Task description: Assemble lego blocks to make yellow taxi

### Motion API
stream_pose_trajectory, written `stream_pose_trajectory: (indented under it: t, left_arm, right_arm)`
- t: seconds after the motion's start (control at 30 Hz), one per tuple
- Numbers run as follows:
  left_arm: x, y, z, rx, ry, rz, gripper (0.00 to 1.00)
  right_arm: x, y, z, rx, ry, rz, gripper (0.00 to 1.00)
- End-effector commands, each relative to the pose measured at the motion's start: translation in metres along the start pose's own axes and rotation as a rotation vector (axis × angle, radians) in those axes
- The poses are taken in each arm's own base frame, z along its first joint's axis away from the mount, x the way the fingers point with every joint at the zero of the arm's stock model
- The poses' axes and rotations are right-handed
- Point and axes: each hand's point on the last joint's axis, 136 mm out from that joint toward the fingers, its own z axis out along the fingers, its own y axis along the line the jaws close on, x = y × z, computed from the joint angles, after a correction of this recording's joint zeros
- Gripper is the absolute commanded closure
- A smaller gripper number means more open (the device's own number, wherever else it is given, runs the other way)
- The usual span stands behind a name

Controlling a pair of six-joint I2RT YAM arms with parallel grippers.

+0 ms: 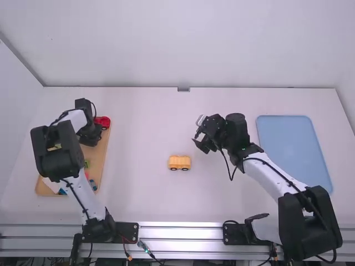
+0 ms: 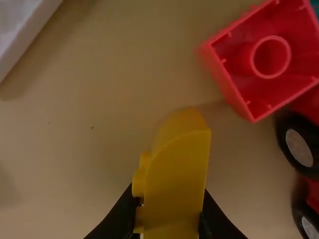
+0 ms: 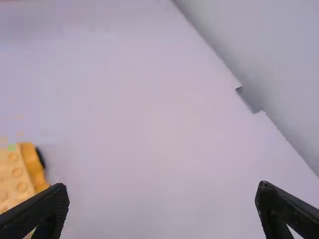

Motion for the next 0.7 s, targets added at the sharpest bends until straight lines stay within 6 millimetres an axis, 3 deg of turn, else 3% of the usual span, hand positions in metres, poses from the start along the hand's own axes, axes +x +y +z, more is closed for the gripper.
stream_pose_trajectory:
  t: [0.0,0.17,0.33,0.5,0.6,0.63,0.67]
  left_arm:
    - [-0.007,-0.010,-0.032,0.068,-0.046,0.085,0.95]
    - [-0.015,-0.025,-0.081,0.137,-0.178,0.196,0.98]
    - [0.009,-0.063,-0.138,0.311,-0.309,0.434,0.97]
    - [0.066,-0.102,-0.183,0.553,-0.422,0.777,0.97]
    - [0.125,-0.117,-0.205,0.752,-0.467,1.060,0.98]
    - [0.131,-0.117,-0.207,0.770,-0.471,1.084,0.98]
    - [0.157,-0.118,-0.214,0.854,-0.487,1.197,0.98]
  right_arm:
    - [-0.009,-0.006,0.000,0.020,-0.039,0.160,0.01]
    - [-0.016,-0.024,0.012,0.064,-0.117,0.281,0.01]
    - [-0.006,-0.046,0.028,0.052,-0.202,0.525,0.01]
    - [-0.019,-0.044,0.036,-0.173,-0.285,0.574,0.01]
    - [-0.035,-0.038,0.037,-0.315,-0.338,0.542,0.01]
    - [-0.037,-0.038,0.036,-0.325,-0.343,0.539,0.01]
    - [-0.043,-0.036,0.036,-0.369,-0.359,0.526,0.01]
